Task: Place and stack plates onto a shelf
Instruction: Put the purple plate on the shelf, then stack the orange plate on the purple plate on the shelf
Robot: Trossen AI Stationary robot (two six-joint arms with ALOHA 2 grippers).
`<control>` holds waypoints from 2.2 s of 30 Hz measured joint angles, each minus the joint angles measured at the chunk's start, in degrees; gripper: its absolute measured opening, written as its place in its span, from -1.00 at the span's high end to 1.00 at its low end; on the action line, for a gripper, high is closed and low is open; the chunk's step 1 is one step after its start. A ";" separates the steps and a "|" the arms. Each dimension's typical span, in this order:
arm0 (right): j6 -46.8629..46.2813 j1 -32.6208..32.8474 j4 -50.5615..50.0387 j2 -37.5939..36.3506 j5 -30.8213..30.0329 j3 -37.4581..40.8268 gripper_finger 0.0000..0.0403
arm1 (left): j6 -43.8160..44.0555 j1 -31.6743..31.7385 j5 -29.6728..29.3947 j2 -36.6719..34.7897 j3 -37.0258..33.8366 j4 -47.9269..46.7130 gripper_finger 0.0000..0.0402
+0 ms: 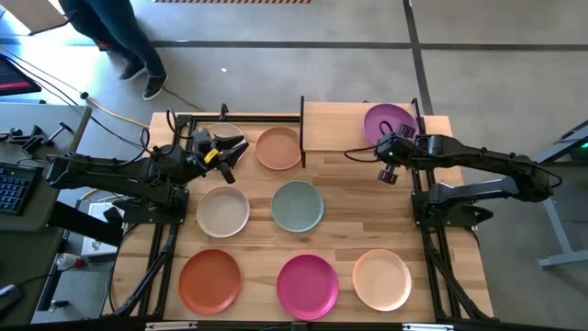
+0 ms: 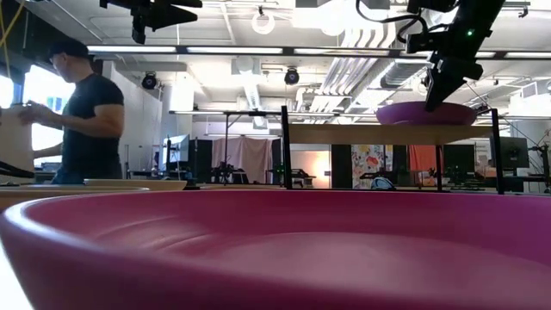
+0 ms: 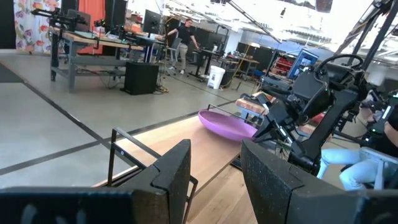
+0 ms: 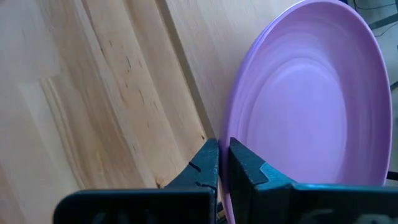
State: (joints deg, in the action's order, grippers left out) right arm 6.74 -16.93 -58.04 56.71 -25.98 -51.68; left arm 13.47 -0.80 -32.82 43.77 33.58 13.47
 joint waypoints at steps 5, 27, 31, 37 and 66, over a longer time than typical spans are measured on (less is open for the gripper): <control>1.21 0.02 0.04 0.00 -0.02 0.00 0.88 | 0.01 0.00 0.02 0.00 0.00 0.00 0.35; -1.99 2.47 0.85 -0.20 -0.18 -8.36 0.49 | 4.78 -0.02 3.88 -0.02 0.02 -0.26 0.35; -4.90 2.75 0.49 -0.22 3.68 -13.63 0.49 | 6.71 -0.02 7.85 0.00 0.14 -0.45 0.35; -5.44 2.75 0.48 -0.22 9.37 -17.65 0.49 | 7.94 -0.77 10.02 0.35 6.69 -13.27 0.35; -8.41 2.73 0.42 -0.07 9.85 -17.77 0.49 | 13.33 -24.75 30.93 27.35 23.54 -61.11 0.35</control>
State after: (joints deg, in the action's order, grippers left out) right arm -1.67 -14.20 -57.63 56.64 -16.13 -69.45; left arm 26.81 -25.55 -1.89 71.12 57.12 -47.64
